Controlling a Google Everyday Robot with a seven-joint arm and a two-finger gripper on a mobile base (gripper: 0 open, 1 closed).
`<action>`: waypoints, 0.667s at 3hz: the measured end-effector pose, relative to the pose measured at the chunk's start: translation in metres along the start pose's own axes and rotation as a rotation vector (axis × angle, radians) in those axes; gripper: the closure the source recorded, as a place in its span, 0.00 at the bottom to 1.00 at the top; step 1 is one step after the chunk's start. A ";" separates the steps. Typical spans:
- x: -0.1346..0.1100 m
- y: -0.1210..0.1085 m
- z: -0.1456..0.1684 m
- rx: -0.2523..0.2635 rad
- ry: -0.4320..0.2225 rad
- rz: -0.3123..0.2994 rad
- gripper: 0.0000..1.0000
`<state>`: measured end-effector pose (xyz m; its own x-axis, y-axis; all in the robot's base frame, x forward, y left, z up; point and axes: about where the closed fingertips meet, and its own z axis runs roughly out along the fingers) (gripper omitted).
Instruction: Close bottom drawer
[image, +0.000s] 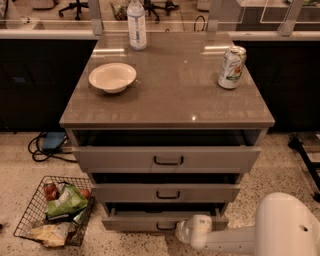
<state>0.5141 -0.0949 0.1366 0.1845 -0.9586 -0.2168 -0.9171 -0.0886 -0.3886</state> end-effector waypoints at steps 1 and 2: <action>0.000 0.000 0.000 0.000 0.000 0.000 0.58; 0.000 0.000 0.000 0.000 0.000 0.000 0.35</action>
Offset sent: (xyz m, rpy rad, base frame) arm 0.0000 0.0000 0.0000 0.0000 0.0000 0.0000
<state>0.5141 -0.0948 0.1366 0.1845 -0.9586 -0.2168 -0.9172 -0.0887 -0.3885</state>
